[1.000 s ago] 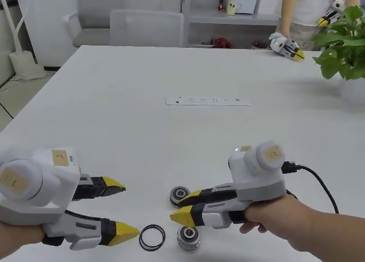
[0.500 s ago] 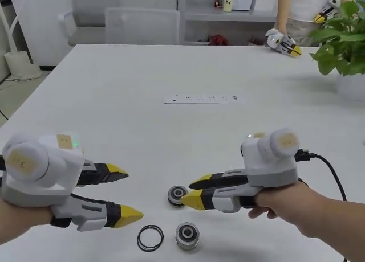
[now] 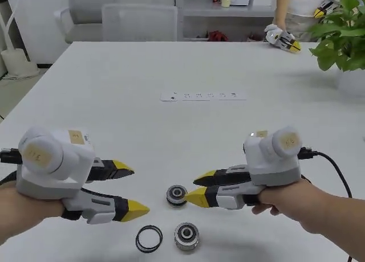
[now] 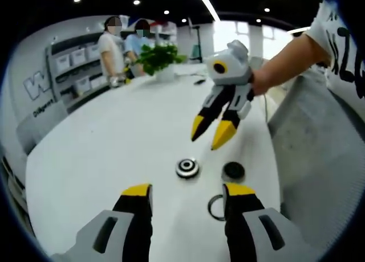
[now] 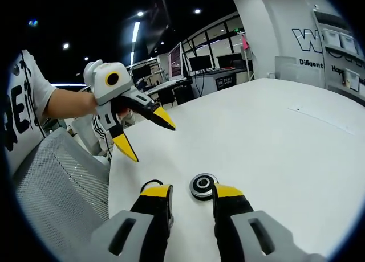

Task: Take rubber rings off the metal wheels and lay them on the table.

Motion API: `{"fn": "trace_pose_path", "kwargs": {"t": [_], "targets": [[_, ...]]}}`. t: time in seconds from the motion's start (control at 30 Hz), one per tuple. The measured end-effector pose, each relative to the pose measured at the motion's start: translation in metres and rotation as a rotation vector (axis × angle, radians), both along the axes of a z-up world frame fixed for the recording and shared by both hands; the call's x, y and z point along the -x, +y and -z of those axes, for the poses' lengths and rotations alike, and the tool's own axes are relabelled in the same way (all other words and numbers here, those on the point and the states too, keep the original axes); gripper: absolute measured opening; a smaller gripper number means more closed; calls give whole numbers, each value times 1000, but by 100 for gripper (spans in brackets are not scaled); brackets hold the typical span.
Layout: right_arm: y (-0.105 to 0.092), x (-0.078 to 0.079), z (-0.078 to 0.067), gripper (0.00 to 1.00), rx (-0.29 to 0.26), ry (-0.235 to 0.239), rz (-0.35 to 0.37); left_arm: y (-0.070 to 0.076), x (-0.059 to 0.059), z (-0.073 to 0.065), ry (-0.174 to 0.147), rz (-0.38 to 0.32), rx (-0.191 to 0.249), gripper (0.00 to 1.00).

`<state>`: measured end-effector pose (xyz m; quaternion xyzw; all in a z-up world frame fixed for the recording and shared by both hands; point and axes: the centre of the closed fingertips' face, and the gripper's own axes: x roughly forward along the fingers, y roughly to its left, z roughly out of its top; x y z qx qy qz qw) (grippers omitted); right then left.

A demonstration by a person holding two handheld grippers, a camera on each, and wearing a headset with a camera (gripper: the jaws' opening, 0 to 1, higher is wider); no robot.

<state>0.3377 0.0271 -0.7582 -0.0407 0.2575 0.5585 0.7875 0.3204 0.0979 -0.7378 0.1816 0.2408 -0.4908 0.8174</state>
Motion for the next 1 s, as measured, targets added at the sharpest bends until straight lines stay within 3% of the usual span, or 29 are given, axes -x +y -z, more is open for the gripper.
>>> {"fn": "trace_pose_path", "kwargs": {"t": [1.0], "targets": [[-7,-13,27,25,48,-15,15,-20,-22,26,56,16,-2,47]]}}
